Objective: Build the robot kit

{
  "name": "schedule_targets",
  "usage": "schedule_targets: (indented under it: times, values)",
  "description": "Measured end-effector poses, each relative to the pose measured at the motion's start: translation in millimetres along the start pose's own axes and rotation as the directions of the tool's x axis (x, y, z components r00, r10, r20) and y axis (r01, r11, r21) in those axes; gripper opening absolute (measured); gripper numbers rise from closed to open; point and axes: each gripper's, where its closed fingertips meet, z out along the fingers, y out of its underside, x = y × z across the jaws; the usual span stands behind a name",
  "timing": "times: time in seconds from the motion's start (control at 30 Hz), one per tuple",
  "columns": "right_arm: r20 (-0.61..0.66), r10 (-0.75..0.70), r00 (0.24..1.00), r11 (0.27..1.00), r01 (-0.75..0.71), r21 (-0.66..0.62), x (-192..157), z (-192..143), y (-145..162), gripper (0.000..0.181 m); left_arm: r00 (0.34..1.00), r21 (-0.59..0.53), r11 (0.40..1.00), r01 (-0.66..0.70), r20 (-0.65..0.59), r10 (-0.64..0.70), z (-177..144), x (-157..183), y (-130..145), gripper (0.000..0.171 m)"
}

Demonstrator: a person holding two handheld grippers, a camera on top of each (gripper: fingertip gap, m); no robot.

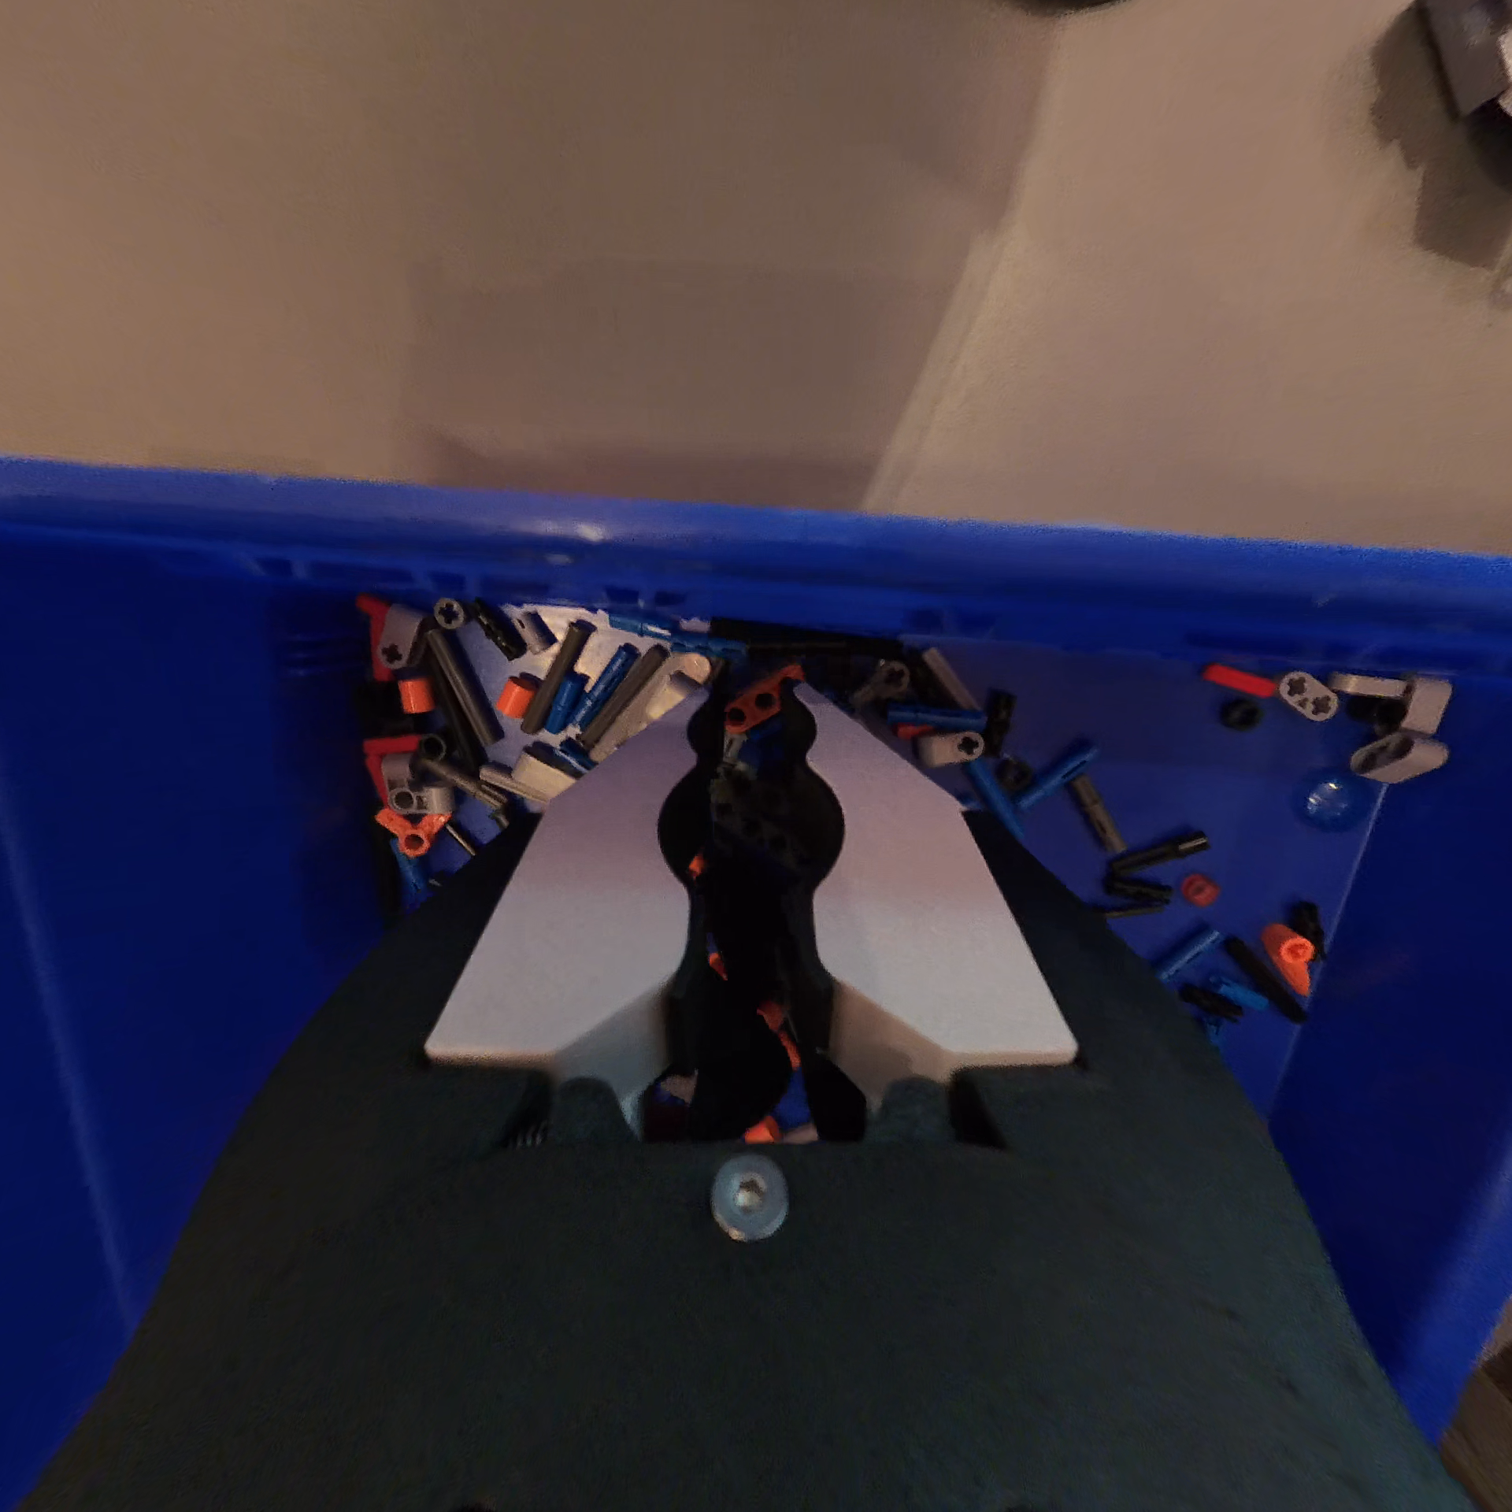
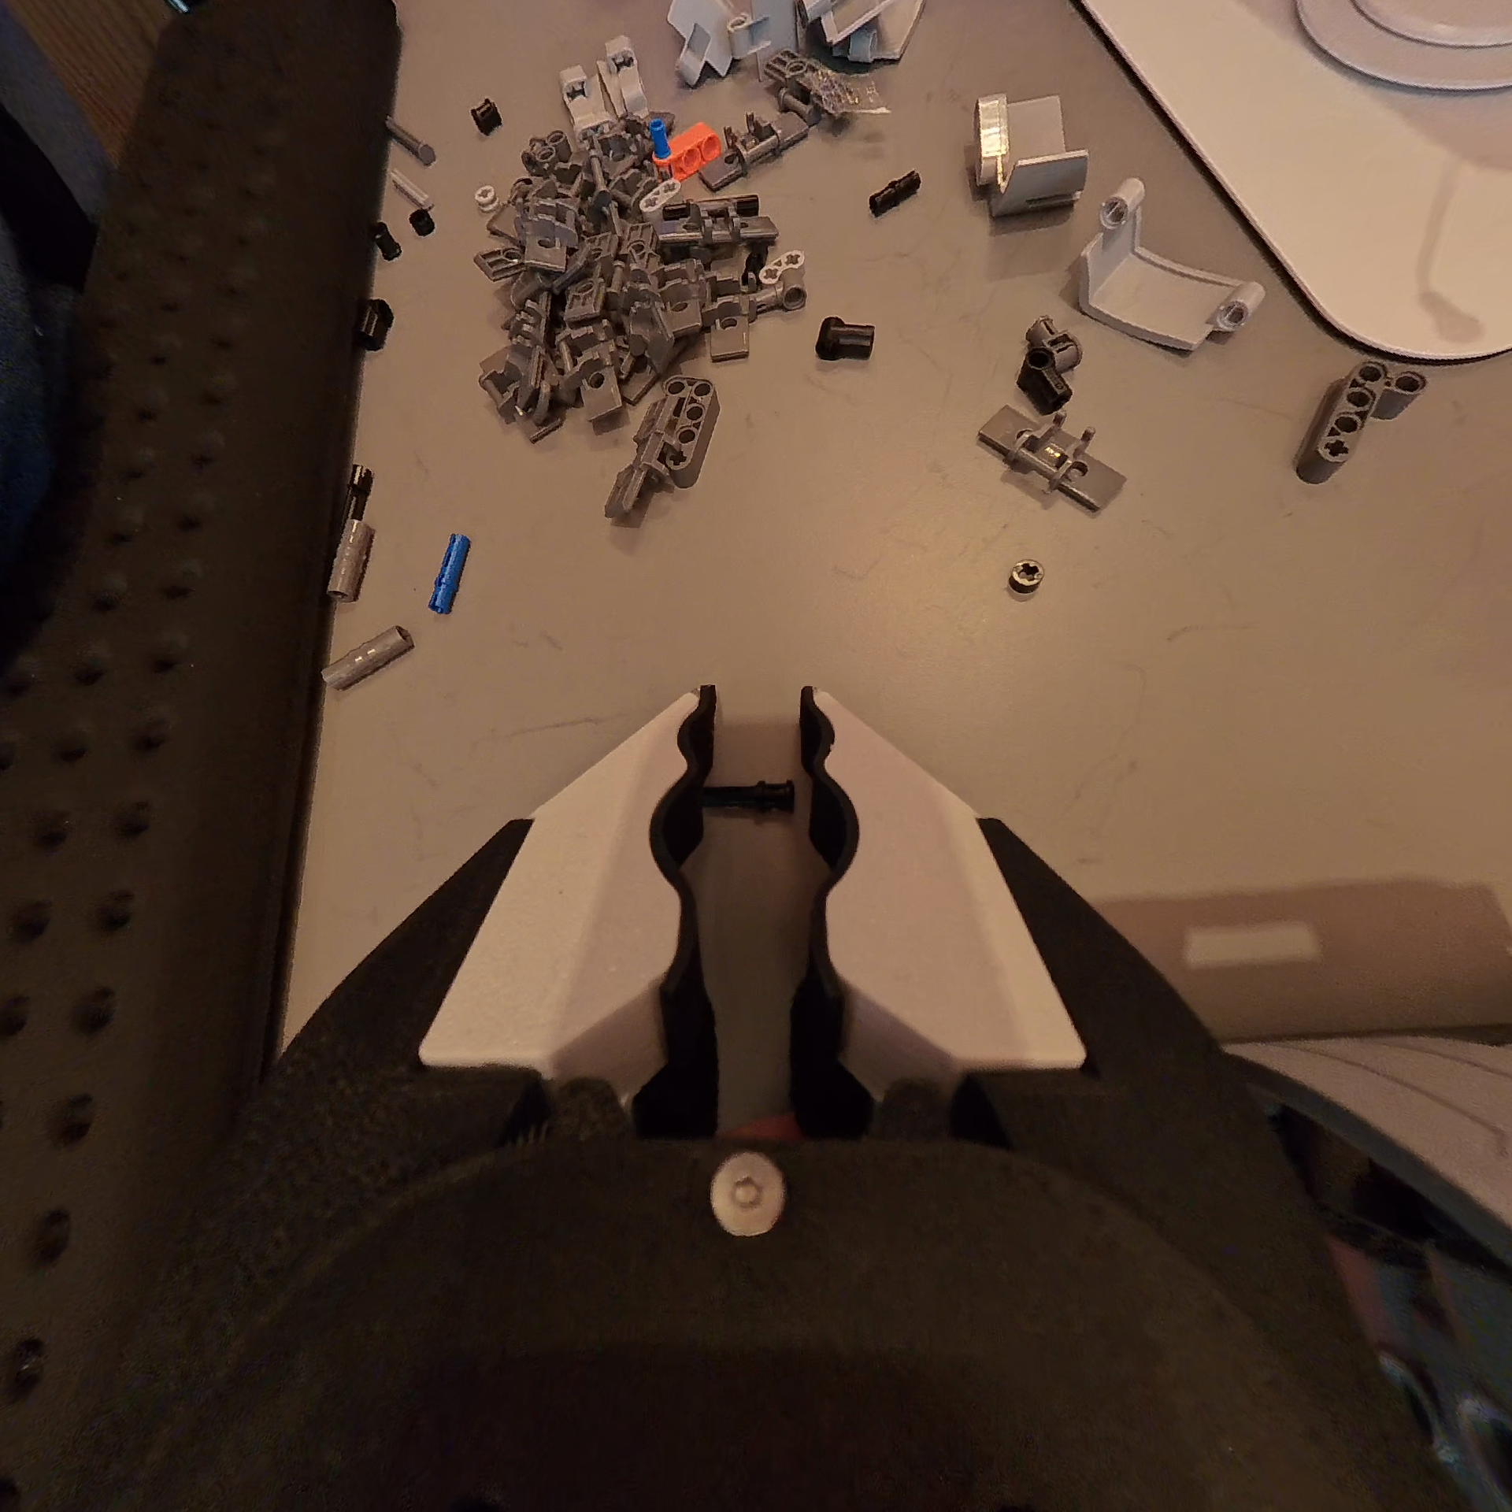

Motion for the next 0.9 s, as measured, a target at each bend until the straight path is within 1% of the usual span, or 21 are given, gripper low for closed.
schedule_targets:
  times: [0.03, 0.1, 0.17, 0.2, 0.23, 0.27, 0.33, 0.43, 0.47, 0.5, 0.53, 0.6, 0.67, 0.73, 0.8, 0.83, 0.9]
  values:
    - [0.000, 0.000, 1.000, 1.000, 0.000, -0.001, 0.1, 0.1, 0.0, 0.018, 1.000, -0.010, 1.000, 0.003, -0.014, -0.003, -1.2, 2.3, 3.6, 0.013]
    - [-0.001, 0.000, 1.000, 1.000, 0.000, -0.001, 0.2, 0.2, 0.1, 0.018, 1.000, -0.048, 0.999, 0.007, 0.012, -0.006, -4.3, -1.8, 14.0, 0.014]
    - [-0.002, -0.001, 1.000, 1.000, 0.001, -0.003, 0.3, 0.3, 0.3, 0.019, 0.999, -0.110, 0.994, 0.027, 0.029, -0.024, -9.1, -4.1, 28.5, 0.014]
    - [-0.002, -0.001, 1.000, 1.000, 0.001, -0.003, 0.2, 0.4, 0.3, 0.018, 0.998, -0.133, 0.991, 0.016, 0.070, -0.007, -12.1, -9.8, 34.0, 0.014]
    - [-0.003, -0.002, 1.000, 1.000, 0.002, -0.004, 0.3, 0.4, 0.4, 0.019, 0.995, -0.128, 0.992, 0.006, 0.100, 0.007, -14.8, -13.2, 34.0, 0.014]
    - [-0.003, -0.001, 1.000, 1.000, 0.001, -0.004, 0.3, 0.5, 0.5, 0.019, 0.996, -0.089, 0.996, 0.003, 0.085, 0.005, -16.8, -8.8, 27.7, 0.014]
    - [-0.002, 0.000, 1.000, 1.000, 0.000, -0.004, 0.4, 0.6, 0.5, 0.019, 1.000, 0.019, 1.000, -0.006, 0.028, 0.005, -20.0, 6.6, 6.8, 0.016]
    - [-0.002, 0.002, 1.000, 1.000, -0.003, -0.005, 0.7, 0.7, 0.5, 0.018, 0.998, 0.118, 0.992, -0.046, 0.059, 0.039, -18.2, 9.6, -18.2, 0.017]
    - [-0.003, 0.003, 1.000, 1.000, -0.003, -0.005, 0.7, 0.8, 0.5, 0.018, 0.998, 0.123, 0.991, -0.046, 0.046, 0.041, -14.5, 12.0, -20.7, 0.015]
    - [-0.004, 0.003, 1.000, 1.000, -0.003, -0.005, 0.9, 0.8, 0.4, 0.018, 0.998, 0.103, 0.994, -0.046, 0.050, 0.041, -8.7, 10.8, -18.3, 0.016]
    - [-0.005, 0.002, 1.000, 1.000, -0.002, -0.005, 1.0, 0.8, 0.4, 0.018, 0.998, 0.092, 0.995, -0.048, 0.053, 0.043, -2.9, 9.7, -16.0, 0.014]
    - [-0.005, 0.002, 1.000, 1.000, -0.002, -0.006, 1.0, 0.9, 0.5, 0.018, 1.000, 0.111, 0.994, -0.010, 0.028, 0.007, 3.0, 10.1, -16.0, 0.008]
    - [-0.002, 0.005, 1.000, 1.000, -0.005, -0.004, 1.0, 0.8, 0.2, 0.018, 0.999, 0.064, 0.998, 0.020, 0.030, -0.022, 8.9, 7.8, -5.8, 0.001]
    - [0.000, 0.005, 1.000, 1.000, -0.005, -0.005, 0.8, 0.8, 0.4, 0.018, 0.998, 0.013, 0.998, 0.065, 0.000, -0.065, 5.8, 10.0, 3.1, 0.000]
    - [-0.001, 0.003, 1.000, 1.000, -0.003, -0.005, 0.6, 0.9, 0.4, 0.018, 0.997, -0.041, 0.998, 0.054, 0.056, -0.052, 2.0, 0.9, 15.1, 0.000]
    - [-0.001, 0.002, 1.000, 1.000, -0.002, -0.005, 0.6, 0.8, 0.5, 0.018, 0.996, -0.048, 0.997, 0.065, 0.072, -0.062, -0.1, -2.5, 18.1, 0.000]
    - [0.000, 0.002, 1.000, 1.000, -0.002, -0.005, 0.5, 0.9, 0.5, 0.018, 0.993, 0.013, 0.996, 0.083, 0.088, -0.084, -6.3, -7.3, 10.0, 0.002]
